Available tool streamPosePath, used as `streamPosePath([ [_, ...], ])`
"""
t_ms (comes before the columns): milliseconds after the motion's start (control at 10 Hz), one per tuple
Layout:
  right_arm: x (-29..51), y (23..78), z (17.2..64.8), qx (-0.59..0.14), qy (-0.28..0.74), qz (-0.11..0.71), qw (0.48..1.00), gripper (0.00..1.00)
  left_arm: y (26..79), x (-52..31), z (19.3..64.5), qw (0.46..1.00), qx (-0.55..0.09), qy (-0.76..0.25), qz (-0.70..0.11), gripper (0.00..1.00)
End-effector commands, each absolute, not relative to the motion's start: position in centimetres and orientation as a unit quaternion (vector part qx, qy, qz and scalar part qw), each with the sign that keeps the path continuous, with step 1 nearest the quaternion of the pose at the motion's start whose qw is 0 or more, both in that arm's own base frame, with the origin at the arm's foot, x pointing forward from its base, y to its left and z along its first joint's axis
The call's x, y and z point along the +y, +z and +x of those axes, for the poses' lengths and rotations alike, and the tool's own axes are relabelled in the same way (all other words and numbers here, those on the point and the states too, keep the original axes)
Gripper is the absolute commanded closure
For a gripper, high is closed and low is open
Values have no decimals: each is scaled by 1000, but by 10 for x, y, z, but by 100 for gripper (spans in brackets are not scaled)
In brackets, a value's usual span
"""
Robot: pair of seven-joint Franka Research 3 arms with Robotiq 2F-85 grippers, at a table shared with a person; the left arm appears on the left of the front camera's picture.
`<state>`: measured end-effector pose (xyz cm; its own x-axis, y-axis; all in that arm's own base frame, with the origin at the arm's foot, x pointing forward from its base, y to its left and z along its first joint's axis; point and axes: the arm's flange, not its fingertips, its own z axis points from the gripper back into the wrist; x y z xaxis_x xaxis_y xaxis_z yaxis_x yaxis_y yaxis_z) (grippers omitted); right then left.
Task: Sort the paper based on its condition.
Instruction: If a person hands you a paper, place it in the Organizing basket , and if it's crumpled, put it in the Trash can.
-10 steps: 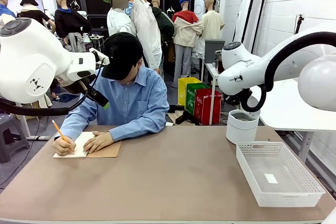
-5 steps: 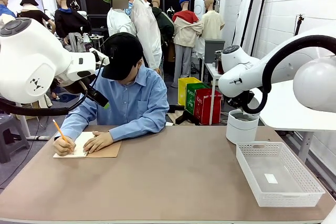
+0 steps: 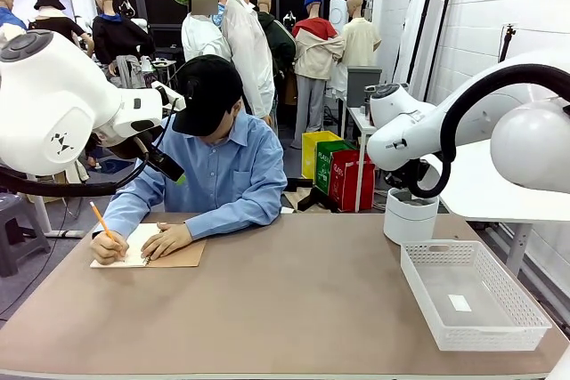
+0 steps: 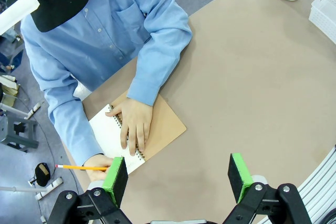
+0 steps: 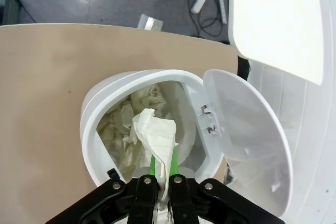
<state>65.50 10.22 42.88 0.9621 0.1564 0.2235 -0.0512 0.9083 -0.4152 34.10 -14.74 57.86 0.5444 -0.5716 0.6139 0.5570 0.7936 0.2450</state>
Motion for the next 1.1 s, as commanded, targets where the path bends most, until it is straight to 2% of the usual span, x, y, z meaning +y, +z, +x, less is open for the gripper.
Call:
streamPosePath([
  [0,105,430,663,-126,40,-228,965,85,578,-147,341,878,-353,-322,12,0],
  [400,105,428,662,-123,37,-229,965,8,578,-147,341,878,-353,-322,12,0],
  [500,106,427,662,-124,36,-229,965,0,578,-147,341,878,-353,-322,12,0],
  [1000,107,441,662,-140,21,-225,964,0,578,-147,341,878,-353,-322,12,0],
])
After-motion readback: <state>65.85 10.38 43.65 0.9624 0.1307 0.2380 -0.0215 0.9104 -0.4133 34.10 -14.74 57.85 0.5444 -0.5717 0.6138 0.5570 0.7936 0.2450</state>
